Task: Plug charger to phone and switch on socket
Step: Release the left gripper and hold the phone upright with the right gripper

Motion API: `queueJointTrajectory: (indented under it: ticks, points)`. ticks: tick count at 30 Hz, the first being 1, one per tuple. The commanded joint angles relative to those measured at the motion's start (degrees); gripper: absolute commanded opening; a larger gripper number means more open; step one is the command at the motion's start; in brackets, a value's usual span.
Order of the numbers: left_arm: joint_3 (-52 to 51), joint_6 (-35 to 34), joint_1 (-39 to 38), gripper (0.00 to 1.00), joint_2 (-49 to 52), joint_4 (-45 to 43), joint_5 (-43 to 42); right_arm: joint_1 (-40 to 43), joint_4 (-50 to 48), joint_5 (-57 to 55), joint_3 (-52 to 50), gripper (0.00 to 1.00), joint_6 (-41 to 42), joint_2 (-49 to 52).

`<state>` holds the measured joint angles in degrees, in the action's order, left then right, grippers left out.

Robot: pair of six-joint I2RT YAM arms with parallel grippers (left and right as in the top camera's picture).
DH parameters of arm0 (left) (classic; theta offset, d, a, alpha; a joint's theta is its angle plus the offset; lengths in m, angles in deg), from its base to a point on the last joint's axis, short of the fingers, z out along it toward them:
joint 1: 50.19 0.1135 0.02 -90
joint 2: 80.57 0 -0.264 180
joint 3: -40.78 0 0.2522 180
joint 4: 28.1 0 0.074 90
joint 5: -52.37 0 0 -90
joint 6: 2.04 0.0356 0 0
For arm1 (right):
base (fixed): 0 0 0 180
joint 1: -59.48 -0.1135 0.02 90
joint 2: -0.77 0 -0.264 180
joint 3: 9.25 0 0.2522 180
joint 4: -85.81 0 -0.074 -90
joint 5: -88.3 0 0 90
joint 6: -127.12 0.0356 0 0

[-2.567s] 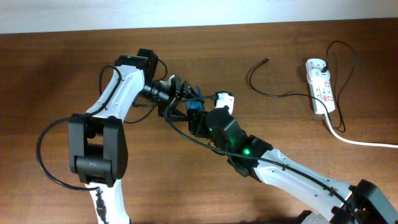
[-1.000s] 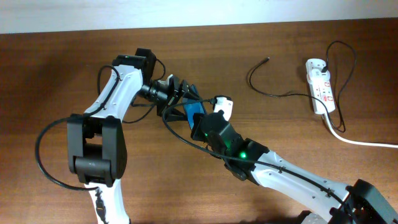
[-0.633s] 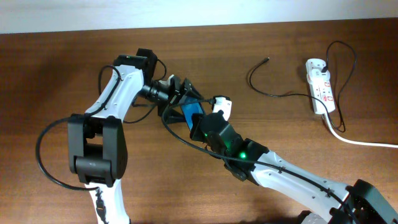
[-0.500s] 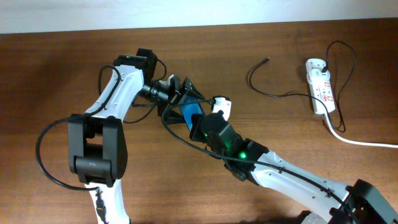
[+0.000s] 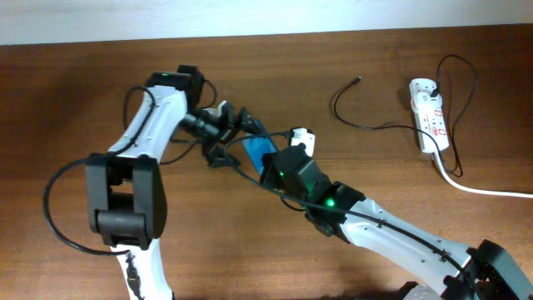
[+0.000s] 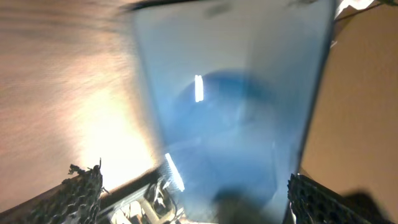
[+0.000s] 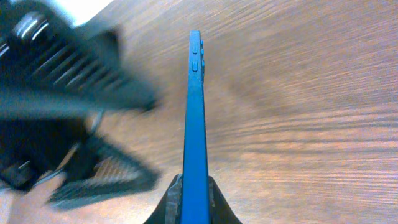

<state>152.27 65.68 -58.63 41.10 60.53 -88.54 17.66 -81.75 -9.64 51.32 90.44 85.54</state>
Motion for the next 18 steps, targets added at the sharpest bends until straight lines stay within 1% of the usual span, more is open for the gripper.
queueJointTrajectory:
  ticks: [1, 3, 6, 11, 14, 17, 18]
  points:
    - [1.11, 8.90, 4.94, 0.99, -3.45, 1.07, 1.07, 2.62, 0.37, -2.84, 0.70, 0.06, -0.33, -3.39]
    - [1.11, 9.84, 6.27, 0.99, -7.50, 1.07, 3.52, 2.99, 0.70, -2.84, 0.70, 0.04, -0.33, -3.76]
    - [1.11, 10.43, 6.75, 1.00, -17.33, 1.18, 11.63, 3.17, 0.72, -2.84, 0.70, 0.04, -0.55, -6.03]
    - [1.11, 10.43, 6.75, 0.99, -34.10, 3.17, 24.87, 5.09, 7.89, -3.04, 0.70, 0.04, -0.52, -11.65]
    - [1.09, 10.40, 6.75, 1.00, -46.90, 5.46, 33.88, 6.93, 9.92, -3.06, 0.68, 0.04, -0.52, -16.11]
    - [0.76, 10.40, 6.75, 1.00, -58.97, 5.38, 35.98, 8.24, 10.38, -3.06, 0.68, 0.04, -0.52, -18.36]
    - [0.76, 10.36, 6.75, 1.00, -63.60, 5.38, 39.21, 8.52, 10.40, -2.99, 0.68, 0.04, -0.52, -18.71]
